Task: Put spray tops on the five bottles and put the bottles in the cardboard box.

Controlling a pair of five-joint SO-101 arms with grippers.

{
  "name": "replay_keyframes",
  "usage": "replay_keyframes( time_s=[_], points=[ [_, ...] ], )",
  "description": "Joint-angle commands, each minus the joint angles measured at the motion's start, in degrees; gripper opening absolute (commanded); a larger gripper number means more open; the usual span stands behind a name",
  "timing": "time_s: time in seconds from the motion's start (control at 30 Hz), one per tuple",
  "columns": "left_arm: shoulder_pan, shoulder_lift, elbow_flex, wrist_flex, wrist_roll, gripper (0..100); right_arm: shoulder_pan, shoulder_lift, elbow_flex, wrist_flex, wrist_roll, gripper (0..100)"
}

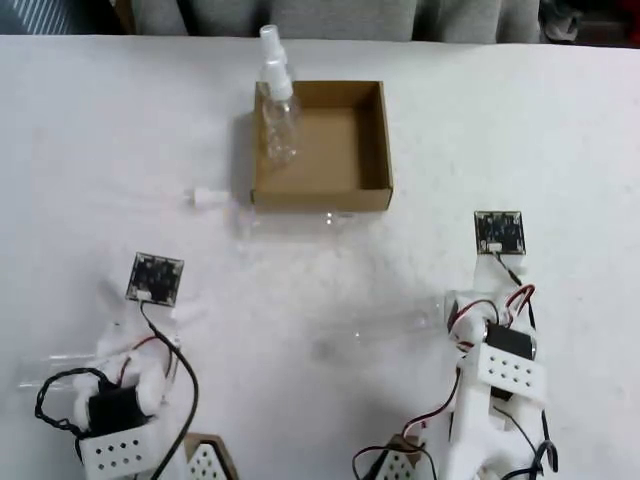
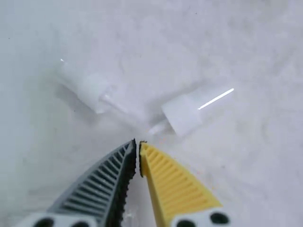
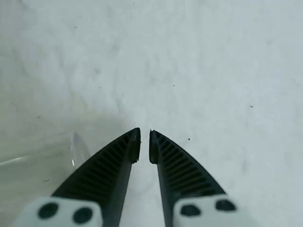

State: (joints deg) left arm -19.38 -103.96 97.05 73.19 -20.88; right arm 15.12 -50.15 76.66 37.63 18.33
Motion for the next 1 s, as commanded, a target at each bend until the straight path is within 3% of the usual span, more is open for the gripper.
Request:
replay_keyframes(
  time_s=[0.0, 0.77, 0.97],
  points=[
    [-0.57, -0.75, -0.09, 0.62, -0.7, 3, -0.4, -0.84, -0.44, -1.1, 0.62, 1.5],
    [-0.13, -0.84, -0.35, 0.26, -0.62, 3, -0.31, -0.84, -0.44, -0.66, 0.62, 1.5],
    [-3.56, -0.84, -8.97, -3.96, -0.79, 3, -0.31, -0.84, -0.44, -0.92, 0.7, 1.5]
  ],
)
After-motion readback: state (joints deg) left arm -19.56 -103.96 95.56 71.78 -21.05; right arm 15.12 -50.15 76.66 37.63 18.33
